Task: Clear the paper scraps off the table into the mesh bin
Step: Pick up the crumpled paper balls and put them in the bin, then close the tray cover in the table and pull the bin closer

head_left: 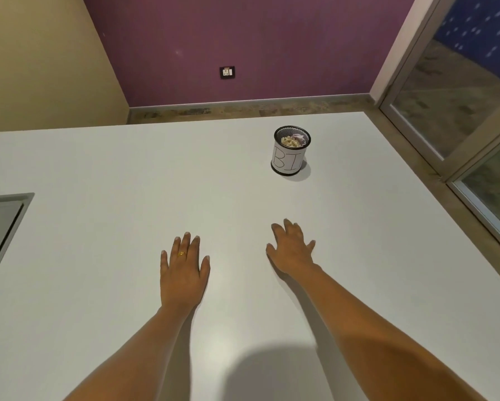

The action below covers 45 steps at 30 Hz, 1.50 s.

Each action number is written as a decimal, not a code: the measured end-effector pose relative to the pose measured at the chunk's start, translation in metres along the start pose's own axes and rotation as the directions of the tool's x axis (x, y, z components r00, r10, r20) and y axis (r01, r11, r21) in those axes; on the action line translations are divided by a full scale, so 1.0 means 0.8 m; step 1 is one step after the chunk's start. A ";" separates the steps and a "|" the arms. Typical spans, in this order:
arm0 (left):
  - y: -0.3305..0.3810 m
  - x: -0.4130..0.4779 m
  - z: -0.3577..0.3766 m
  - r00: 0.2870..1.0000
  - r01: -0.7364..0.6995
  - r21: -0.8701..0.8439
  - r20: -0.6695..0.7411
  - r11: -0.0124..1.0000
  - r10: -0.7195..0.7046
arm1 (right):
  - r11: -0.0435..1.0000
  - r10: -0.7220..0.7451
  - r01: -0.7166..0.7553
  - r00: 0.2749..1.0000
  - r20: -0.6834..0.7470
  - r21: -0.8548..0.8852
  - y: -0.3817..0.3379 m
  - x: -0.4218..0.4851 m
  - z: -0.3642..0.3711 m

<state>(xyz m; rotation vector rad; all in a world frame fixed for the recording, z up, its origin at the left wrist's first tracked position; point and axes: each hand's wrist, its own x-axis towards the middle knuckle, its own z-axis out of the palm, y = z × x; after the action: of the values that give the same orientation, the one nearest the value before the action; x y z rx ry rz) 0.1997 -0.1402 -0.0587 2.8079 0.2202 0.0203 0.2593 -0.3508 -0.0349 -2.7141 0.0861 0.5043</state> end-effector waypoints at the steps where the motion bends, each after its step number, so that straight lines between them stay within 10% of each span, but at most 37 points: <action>1: -0.002 -0.010 -0.002 1.000 0.000 0.004 0.010 1.000 0.000 | 1.000 -0.008 0.009 1.000 0.018 -0.022 -0.003 -0.011 0.005; 22: -0.155 -0.229 -0.081 0.985 0.169 0.011 0.040 0.986 -0.169 | 0.954 -0.182 0.218 0.967 0.180 -0.207 -0.128 -0.216 0.111; 33: -0.328 -0.288 -0.145 0.807 0.587 -0.057 -0.040 0.808 -0.589 | 0.831 -0.401 0.506 0.833 0.382 -0.230 -0.263 -0.266 0.156; 45: -0.437 -0.317 -0.153 0.676 0.720 -0.093 -0.128 0.687 -0.726 | 0.574 -0.633 0.772 0.630 0.450 -0.274 -0.428 -0.270 0.204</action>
<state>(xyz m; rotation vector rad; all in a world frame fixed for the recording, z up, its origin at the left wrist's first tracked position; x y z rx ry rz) -0.1082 0.1869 -0.0516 2.4734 1.3460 0.0572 0.0461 0.0257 0.0222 -2.6978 -1.3332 0.7297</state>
